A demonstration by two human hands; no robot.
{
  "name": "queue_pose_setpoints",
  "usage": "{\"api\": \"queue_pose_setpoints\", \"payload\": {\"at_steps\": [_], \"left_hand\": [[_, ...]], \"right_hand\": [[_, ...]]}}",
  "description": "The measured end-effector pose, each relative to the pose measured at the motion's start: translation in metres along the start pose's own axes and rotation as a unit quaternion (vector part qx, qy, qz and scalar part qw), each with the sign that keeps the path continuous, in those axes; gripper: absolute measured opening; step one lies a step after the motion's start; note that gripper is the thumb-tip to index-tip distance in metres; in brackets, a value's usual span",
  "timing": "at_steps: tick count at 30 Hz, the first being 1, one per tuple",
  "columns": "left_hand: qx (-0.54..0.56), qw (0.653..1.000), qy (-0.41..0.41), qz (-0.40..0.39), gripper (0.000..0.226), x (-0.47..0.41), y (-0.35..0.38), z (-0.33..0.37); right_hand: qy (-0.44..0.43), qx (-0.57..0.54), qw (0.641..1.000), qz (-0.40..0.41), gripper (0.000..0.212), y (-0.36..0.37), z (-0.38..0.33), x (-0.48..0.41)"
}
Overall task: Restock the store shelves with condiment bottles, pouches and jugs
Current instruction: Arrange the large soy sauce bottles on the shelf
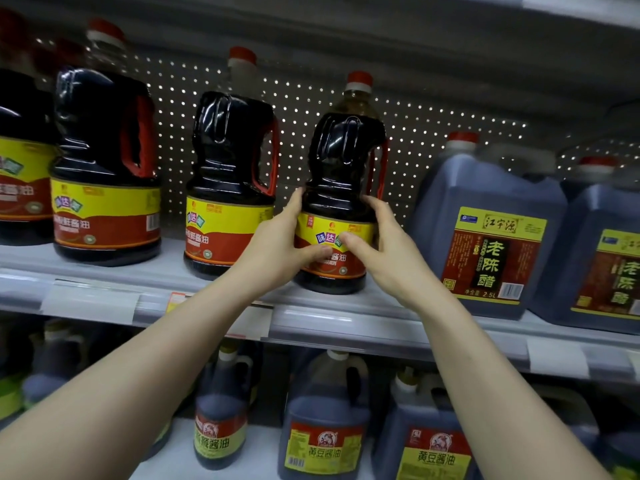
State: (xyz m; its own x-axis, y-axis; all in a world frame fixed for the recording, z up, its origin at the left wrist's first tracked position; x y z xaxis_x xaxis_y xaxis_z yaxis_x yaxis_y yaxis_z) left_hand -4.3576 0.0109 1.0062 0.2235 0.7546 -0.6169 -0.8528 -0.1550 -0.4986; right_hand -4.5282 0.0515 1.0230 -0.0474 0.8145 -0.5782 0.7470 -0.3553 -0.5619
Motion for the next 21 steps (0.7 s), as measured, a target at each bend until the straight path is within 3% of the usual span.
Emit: {"api": "queue_pose_setpoints", "payload": {"at_steps": [21], "left_hand": [[-0.018, 0.999, -0.037, 0.016, 0.095, 0.003, 0.004, 0.008]], "right_hand": [[0.071, 0.018, 0.997, 0.008, 0.066, 0.002, -0.011, 0.006]]}}
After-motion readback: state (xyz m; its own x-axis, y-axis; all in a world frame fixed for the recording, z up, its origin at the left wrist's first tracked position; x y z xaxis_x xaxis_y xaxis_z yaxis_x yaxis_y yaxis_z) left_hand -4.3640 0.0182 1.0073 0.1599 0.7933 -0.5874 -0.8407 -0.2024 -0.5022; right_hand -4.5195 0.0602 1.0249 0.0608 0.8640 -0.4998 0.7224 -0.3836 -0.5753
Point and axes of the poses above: each hand's wrist, its own x-axis away from the middle knuckle, its own y-axis out of the palm, z = x × y, the point moved 4 cm from there along -x, towards the middle knuckle, and after that the axes turned 2 degrees about -x, right-handed, at the moved point
